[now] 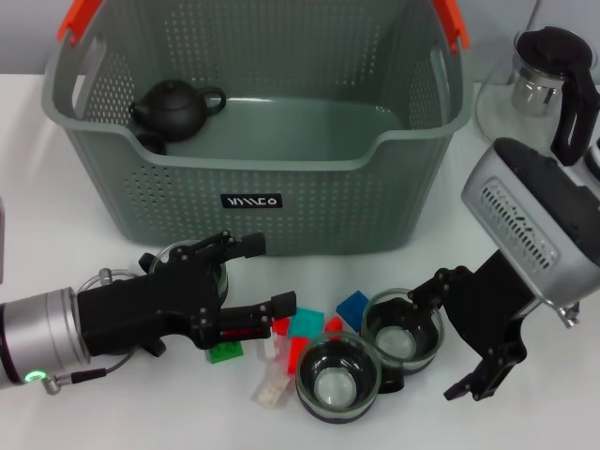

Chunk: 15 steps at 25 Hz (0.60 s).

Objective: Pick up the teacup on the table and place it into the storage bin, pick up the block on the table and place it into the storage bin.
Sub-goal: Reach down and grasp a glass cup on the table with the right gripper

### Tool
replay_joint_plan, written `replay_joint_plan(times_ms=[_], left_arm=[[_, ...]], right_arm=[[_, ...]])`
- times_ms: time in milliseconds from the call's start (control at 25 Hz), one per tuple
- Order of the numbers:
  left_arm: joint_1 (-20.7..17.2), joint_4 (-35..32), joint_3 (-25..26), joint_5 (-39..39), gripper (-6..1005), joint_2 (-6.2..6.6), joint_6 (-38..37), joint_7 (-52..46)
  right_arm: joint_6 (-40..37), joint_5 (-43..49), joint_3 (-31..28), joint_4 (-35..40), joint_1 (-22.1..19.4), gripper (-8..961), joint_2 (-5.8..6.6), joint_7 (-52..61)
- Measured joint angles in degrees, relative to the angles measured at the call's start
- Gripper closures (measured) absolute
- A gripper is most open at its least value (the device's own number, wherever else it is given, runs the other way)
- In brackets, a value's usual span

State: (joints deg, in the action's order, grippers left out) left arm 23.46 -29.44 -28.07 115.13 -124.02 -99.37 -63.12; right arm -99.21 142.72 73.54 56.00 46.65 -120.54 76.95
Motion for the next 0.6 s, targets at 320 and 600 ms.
replay_joint_plan(times_ms=[320, 600], left_arm=[[0.0, 0.0, 0.3, 0.0, 66, 0.0, -0.4, 0.0], [-0.2, 0.8, 1.0, -0.1, 66, 0.0, -0.3, 0.0]], right_arm=[[3.9, -0.1, 4.6, -0.1, -0.3, 42, -0.04, 1.0], [6.8, 0.0, 9.0, -0.1, -0.6, 41, -0.01, 2.7]])
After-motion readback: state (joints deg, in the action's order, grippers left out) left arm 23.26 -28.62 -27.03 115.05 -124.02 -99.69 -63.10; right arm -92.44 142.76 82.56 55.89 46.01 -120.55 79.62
